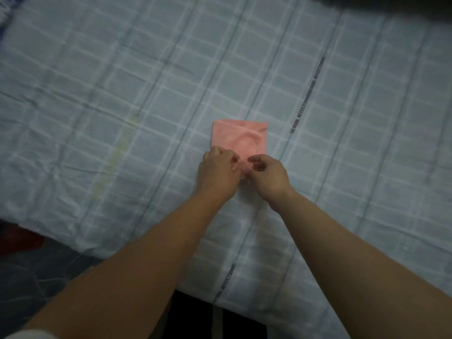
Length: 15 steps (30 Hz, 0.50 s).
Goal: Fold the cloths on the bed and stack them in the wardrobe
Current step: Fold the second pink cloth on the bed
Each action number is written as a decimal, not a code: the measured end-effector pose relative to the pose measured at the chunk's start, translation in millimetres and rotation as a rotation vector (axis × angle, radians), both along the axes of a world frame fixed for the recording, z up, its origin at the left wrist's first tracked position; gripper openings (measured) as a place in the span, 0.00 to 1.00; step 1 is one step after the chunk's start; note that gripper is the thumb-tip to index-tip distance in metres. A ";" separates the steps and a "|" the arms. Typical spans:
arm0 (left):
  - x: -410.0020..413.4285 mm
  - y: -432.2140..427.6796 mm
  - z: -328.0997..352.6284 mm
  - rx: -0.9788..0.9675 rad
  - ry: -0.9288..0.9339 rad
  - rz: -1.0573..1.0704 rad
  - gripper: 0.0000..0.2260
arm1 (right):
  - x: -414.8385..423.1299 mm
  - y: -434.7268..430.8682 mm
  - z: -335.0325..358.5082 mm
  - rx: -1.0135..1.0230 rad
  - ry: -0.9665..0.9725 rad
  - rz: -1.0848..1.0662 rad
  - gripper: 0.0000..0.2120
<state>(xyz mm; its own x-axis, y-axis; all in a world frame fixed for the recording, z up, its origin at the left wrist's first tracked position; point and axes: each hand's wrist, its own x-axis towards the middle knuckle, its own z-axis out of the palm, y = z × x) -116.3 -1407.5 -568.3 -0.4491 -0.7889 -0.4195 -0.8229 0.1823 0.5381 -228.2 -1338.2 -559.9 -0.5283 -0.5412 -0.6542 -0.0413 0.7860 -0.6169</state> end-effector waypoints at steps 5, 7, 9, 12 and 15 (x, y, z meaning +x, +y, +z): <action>5.2 -2.5 -12.4 0.076 0.116 0.089 0.07 | 8.0 -4.6 -4.6 0.004 -0.072 -0.163 0.10; 6.4 -2.2 -7.2 0.147 0.190 0.150 0.06 | 11.4 -7.5 -0.3 -0.005 -0.110 -0.244 0.12; 7.9 -2.1 1.0 0.187 0.243 0.188 0.07 | 13.3 -10.3 5.8 -0.037 -0.093 -0.296 0.12; 10.8 -4.0 20.3 0.224 0.353 0.247 0.04 | 10.0 -12.5 22.7 -0.074 -0.064 -0.345 0.17; 12.0 -5.4 48.3 0.234 0.438 0.269 0.07 | 4.9 -14.2 58.5 -0.091 -0.074 -0.364 0.20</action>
